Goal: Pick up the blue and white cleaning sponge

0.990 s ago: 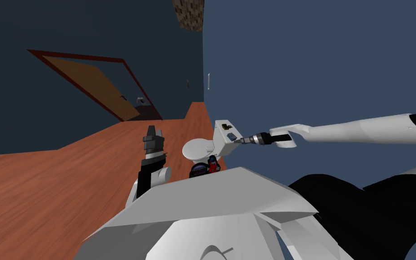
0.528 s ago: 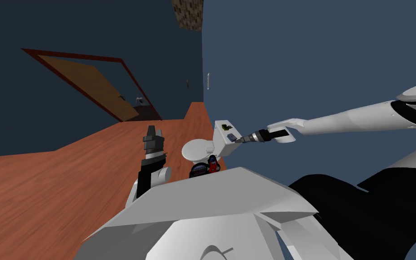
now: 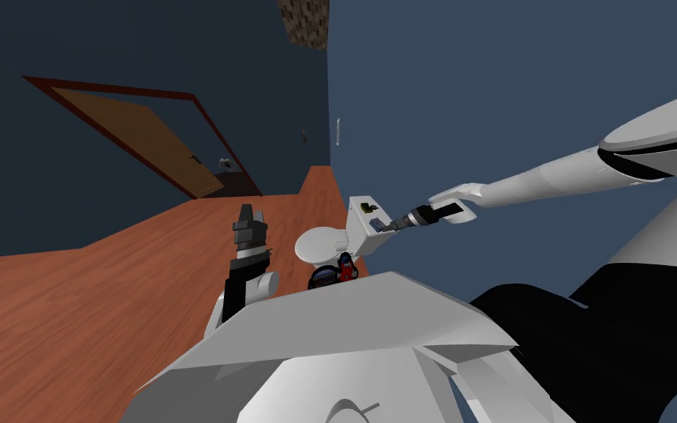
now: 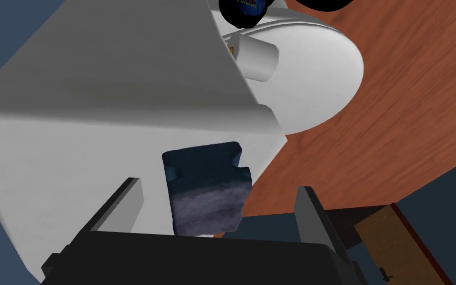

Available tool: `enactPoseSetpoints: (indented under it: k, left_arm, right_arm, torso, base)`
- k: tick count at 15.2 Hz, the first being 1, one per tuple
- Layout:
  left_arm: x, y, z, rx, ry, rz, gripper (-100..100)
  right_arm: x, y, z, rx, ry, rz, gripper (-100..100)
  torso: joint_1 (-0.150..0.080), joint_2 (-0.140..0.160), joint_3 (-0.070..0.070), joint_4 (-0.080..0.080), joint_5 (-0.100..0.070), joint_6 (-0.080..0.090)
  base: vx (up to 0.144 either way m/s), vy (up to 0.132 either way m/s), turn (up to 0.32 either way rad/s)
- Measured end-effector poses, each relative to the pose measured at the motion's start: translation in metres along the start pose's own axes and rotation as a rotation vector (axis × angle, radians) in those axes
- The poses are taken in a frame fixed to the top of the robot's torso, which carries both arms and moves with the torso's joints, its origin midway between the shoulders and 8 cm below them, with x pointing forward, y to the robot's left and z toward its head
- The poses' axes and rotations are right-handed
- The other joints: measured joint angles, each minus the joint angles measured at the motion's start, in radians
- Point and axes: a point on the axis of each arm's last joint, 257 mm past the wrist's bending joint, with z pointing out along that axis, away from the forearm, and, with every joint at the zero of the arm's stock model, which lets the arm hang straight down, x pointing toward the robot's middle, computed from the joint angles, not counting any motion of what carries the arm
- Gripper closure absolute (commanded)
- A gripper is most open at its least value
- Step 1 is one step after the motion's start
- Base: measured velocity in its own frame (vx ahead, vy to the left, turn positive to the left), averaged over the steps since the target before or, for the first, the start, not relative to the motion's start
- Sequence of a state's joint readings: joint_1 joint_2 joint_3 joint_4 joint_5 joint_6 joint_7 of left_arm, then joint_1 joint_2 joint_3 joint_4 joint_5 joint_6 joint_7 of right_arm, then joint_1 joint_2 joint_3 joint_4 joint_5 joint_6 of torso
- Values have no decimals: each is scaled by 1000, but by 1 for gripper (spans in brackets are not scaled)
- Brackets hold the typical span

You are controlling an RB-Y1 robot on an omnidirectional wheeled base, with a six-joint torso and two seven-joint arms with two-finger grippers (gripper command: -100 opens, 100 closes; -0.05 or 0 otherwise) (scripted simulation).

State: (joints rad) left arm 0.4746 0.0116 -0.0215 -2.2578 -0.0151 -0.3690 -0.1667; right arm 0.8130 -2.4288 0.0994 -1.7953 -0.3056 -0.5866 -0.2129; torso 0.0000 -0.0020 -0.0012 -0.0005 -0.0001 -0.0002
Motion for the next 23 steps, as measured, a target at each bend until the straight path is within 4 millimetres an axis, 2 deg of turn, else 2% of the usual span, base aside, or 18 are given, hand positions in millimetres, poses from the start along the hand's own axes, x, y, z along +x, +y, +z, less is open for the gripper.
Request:
enactPoseSetpoints:
  k: [11,23]
  left_arm:
    - [0,0,0,0,0,0,0]
    - [0,0,0,0,0,0,0]
  right_arm:
    - [-15,-6,0,85,143,-116,-100]
    - [-31,-1,9,160,295,-251,-100]
  torso:
    - [1,-1,-1,0,0,0]
    - [2,-2,-1,-1,0,0]
  base:
    - [35,6,-7]
    - [45,14,1]
